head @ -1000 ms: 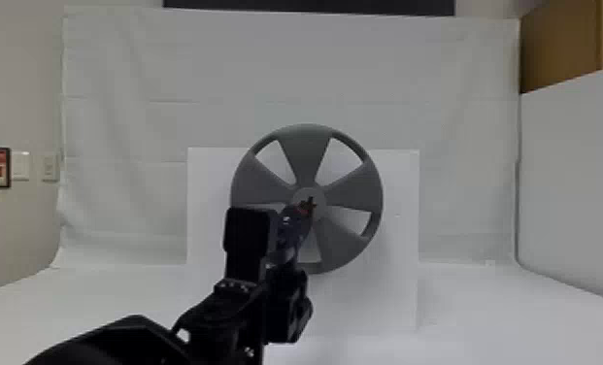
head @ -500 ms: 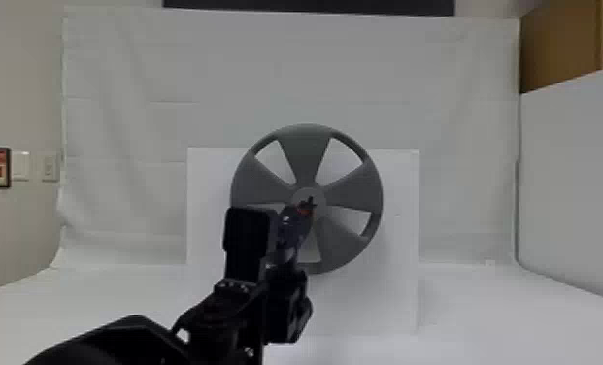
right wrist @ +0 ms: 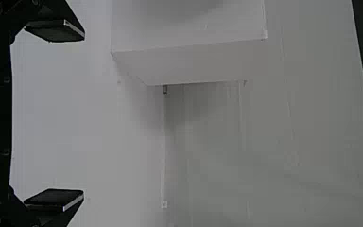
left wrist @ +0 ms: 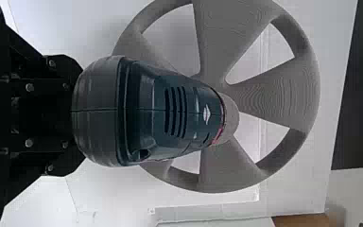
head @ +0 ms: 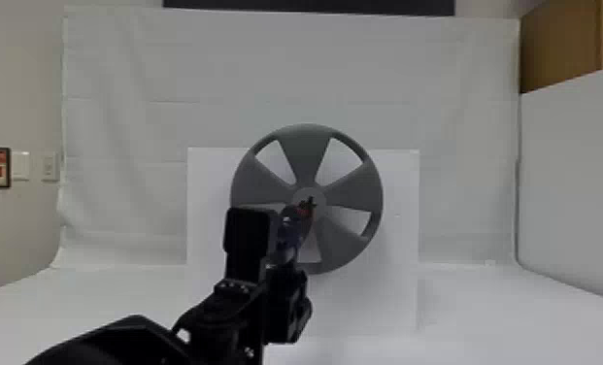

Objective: Grasp the drill and bring into the middle of wheel

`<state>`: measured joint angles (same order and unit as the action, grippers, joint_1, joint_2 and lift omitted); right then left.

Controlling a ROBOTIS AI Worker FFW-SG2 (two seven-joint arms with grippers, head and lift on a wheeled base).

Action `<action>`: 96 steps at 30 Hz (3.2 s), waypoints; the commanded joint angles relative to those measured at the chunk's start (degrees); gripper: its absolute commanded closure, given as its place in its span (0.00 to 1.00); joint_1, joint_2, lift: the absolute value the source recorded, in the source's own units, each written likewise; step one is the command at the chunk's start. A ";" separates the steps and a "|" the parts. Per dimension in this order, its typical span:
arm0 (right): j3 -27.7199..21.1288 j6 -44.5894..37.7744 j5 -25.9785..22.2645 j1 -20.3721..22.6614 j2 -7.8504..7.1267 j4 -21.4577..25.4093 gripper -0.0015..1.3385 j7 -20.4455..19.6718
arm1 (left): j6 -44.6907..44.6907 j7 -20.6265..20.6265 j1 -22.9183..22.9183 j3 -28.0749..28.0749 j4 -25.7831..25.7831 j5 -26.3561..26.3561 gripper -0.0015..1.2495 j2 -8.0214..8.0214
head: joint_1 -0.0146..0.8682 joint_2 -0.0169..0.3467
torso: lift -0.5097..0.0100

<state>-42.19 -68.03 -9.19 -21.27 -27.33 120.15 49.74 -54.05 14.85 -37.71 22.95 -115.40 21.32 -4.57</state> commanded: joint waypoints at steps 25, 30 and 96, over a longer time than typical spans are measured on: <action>-0.09 -0.09 0.05 0.09 0.09 0.00 0.10 0.00 | 0.00 -0.18 0.00 0.25 0.00 -0.49 0.98 0.09 | 0.02 0.05 | 0.20; -0.26 -0.09 0.05 0.35 0.09 0.00 0.10 0.00 | 0.00 -0.79 0.44 -0.27 -0.18 0.12 0.98 0.09 | 0.02 0.05 | 0.20; -0.18 -0.09 0.93 0.88 2.02 -0.35 0.10 0.00 | 11.16 -2.29 12.22 -13.54 5.54 -5.33 0.98 -2.90 | 0.02 0.05 | 0.20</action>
<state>-42.41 -68.11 -8.31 -20.30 -25.44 119.80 49.74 -43.19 12.57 -25.52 9.32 -110.39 16.02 -7.47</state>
